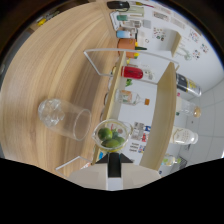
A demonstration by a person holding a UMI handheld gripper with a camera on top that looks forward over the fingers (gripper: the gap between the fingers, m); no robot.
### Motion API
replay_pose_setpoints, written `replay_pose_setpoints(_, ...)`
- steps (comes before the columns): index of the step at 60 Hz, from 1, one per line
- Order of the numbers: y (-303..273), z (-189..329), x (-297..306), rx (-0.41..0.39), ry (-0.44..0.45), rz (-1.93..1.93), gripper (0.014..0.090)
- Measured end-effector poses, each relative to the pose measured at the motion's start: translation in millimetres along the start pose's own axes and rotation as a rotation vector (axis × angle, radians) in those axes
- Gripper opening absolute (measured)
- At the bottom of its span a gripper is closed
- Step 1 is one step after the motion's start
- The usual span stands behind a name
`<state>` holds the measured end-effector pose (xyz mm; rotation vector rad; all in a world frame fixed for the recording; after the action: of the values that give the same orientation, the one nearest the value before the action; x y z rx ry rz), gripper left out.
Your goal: Make me a cup of Mojito.
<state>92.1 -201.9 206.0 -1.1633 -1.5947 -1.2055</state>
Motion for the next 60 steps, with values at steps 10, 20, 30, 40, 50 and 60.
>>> replay_pose_setpoints(10,3.6,-12.9,15.1,-0.018,0.005,0.326,0.015)
replay_pose_setpoints(20,24.8,-42.7,51.2,-0.052,0.036,0.95,0.0152)
replay_pose_setpoints(30,64.8,-64.6,36.4,-0.089,0.001,1.479,0.0152)
replay_pose_setpoints(40,97.9,-59.5,-46.7,-0.198,-0.134,1.734,0.0151)
replay_pose_setpoints(50,115.2,-48.1,-149.1,-0.326,-0.308,1.811,0.015)
replay_pose_setpoints(60,115.9,-41.3,-215.9,-0.4,-0.419,1.867,0.015)
